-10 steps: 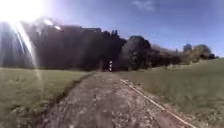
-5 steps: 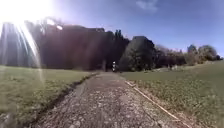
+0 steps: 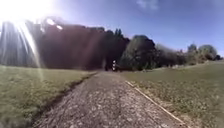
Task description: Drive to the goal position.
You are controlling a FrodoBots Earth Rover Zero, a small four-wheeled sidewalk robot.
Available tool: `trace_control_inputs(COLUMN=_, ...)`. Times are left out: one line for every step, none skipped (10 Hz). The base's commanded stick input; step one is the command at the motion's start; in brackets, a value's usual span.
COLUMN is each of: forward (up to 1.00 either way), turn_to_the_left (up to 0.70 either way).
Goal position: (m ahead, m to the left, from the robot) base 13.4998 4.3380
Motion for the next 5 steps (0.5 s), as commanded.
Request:
trace_control_inputs(forward=0.0, turn_to_the_left=0.0)
trace_control_inputs(forward=0.0, turn_to_the_left=0.0)
trace_control_inputs(forward=0.0, turn_to_the_left=0.0)
trace_control_inputs(forward=0.0, turn_to_the_left=0.0)
trace_control_inputs(forward=0.0, turn_to_the_left=0.0)
